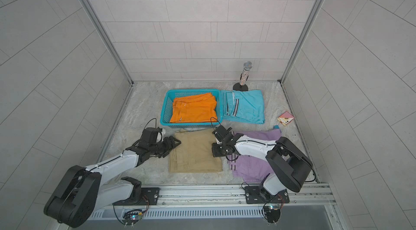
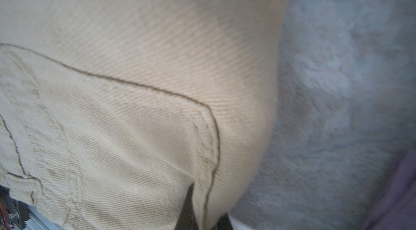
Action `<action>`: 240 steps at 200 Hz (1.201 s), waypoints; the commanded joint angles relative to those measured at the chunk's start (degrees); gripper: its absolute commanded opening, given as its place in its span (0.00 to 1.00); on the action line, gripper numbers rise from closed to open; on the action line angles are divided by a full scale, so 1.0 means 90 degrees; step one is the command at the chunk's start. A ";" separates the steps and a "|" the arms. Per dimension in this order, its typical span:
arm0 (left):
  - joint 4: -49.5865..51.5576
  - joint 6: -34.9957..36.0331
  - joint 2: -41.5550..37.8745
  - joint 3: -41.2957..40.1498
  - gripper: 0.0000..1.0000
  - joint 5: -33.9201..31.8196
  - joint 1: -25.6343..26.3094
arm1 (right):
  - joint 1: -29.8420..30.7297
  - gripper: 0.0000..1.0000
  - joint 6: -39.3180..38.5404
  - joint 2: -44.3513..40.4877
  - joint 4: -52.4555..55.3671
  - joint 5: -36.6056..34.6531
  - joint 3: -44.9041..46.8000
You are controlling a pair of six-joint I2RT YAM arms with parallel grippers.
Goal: Put the folded long pants in the basket
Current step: Pick up the long pant at the center of the board, then place the long pant in the basket.
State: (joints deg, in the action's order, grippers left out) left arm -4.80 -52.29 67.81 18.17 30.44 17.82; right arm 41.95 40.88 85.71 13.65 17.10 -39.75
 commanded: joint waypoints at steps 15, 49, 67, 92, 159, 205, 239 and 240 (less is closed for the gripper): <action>0.0938 0.0179 -0.0564 0.0426 0.00 -0.0031 0.0060 | 0.0127 0.00 -0.0107 -0.0308 0.0445 -0.0223 -0.0043; 0.2065 0.0091 -0.1664 0.1173 0.00 -0.0052 0.0121 | 0.0465 0.00 -0.0220 -0.1109 0.1185 -0.0468 -0.0393; 0.2624 0.0024 -0.2205 0.1659 0.00 -0.0032 0.0144 | 0.0692 0.00 -0.0263 -0.1679 0.1688 -0.0633 -0.0678; 0.3304 0.0058 -0.2689 0.2435 0.00 -0.0021 0.0148 | 0.0899 0.00 -0.0237 -0.2491 0.2346 -0.0963 -0.1221; 0.3931 0.0990 -0.1299 0.4920 0.00 -0.0400 0.0004 | -0.0302 0.00 -0.1061 -0.2086 0.3110 -0.0925 -0.3338; 0.3580 0.1378 0.0747 0.6423 0.00 -0.0150 -0.0564 | -0.1364 0.00 -0.1297 -0.0514 0.2779 -0.0259 -0.4892; 0.3384 0.1435 0.1940 0.7034 0.00 0.0024 -0.0970 | -0.1606 0.00 -0.1339 0.0584 0.2602 -0.0211 -0.5670; 0.3389 0.1440 0.1963 0.7053 0.00 0.0025 -0.0972 | -0.1606 0.00 -0.1339 0.0618 0.2594 -0.0211 -0.5681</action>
State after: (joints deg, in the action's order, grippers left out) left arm 28.51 -41.74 81.17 77.71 29.85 11.53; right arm 28.56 30.17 87.26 38.85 14.72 -87.00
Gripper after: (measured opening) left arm 0.174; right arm 0.094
